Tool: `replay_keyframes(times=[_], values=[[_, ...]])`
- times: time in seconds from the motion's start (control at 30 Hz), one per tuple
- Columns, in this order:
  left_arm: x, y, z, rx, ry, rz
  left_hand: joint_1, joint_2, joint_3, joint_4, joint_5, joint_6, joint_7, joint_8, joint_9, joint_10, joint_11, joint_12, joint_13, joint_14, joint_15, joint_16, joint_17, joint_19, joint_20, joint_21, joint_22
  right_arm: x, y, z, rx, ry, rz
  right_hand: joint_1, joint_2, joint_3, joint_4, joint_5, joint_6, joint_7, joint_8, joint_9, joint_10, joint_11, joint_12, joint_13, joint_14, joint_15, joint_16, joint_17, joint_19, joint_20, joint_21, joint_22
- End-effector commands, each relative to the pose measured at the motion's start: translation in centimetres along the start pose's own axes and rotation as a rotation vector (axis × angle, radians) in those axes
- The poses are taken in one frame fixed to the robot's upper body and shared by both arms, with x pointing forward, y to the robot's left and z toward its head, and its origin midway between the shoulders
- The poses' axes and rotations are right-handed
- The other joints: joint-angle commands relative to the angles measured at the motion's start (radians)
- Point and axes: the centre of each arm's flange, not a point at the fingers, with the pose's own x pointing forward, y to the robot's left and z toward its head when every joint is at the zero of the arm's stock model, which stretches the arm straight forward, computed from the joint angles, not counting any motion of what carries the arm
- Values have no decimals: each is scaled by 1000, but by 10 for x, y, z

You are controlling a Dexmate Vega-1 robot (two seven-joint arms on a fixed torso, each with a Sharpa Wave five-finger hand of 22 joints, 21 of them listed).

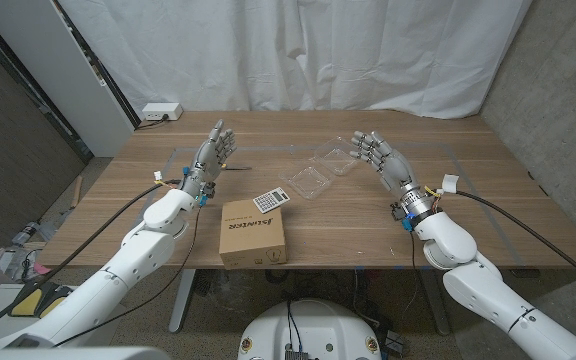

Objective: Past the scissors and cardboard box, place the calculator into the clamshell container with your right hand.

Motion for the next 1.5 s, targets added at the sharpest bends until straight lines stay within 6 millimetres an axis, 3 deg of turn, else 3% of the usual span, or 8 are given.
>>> replay_keyframes(times=[0.03, 0.67, 0.9, 1.17, 1.27, 1.5], values=[[-6, 2, 2, 11, -11, 9, 12, 2, -3, -5, 8, 9, 0, 8, 2, 11, 0, 5, 4, 13, 2, 6, 3, 9, -18, -4, 2, -8, 7, 8, -94, -32, 0, 15, 2, 4, -7, -1, 11, -7, 1, 2, 16, -6, 7, 5, 19, -6, 7, 5, 15, -38, -1, 4], [-11, 2, 7, 15, -31, 21, 17, 4, -7, -6, 9, 16, -4, 4, 2, 17, 0, 2, 4, 20, 2, 2, 3, 17, -18, -14, 2, -25, 18, 13, -188, -39, 14, 35, 1, 10, -24, 1, 24, -22, -2, 2, 37, -18, 8, 6, 37, -14, 5, 4, 35, -45, -8, 4], [-10, 1, 14, 51, -29, 25, 19, 6, -8, -7, 9, 17, -2, 2, 2, 19, -2, 1, 4, 21, 2, 1, 3, 18, -16, -18, 2, -36, 23, 8, -222, -47, 11, 66, 4, 21, -45, 6, 35, -45, -4, 2, 50, -41, 8, 6, 53, -26, 3, 3, 48, -47, -15, 4], [-12, -2, 15, 66, -17, 20, 21, 8, -9, -7, 9, 21, -1, 2, 2, 27, -2, 2, 4, 31, 0, 2, 4, 26, -14, -20, 2, -40, 24, 7, -278, -88, 16, 79, 2, 25, -56, 8, 50, -60, -4, 2, 66, -57, 9, 6, 70, -32, 4, 4, 66, -55, -18, 4], [-12, -3, 15, 88, -10, 19, 22, 9, -10, -7, 9, 25, -2, 2, 2, 35, -1, 4, 5, 34, 0, 2, 4, 29, -13, -22, 3, -41, 25, 7, -289, -106, 32, 116, 14, 42, -78, 16, 55, -64, -6, 2, 61, -66, 3, 6, 75, -38, 0, 3, 75, -57, -24, 4], [-13, -4, 11, 69, -22, 20, 23, 10, -11, -8, 9, 32, 1, 2, 2, 36, -1, 2, 5, 41, 0, 3, 4, 35, -13, -25, 3, -43, 26, 15, -342, -106, 43, 149, 14, 54, -99, 21, 55, -68, -10, 3, 62, -66, -1, 6, 78, -48, -5, 2, 83, -64, -30, 4]])
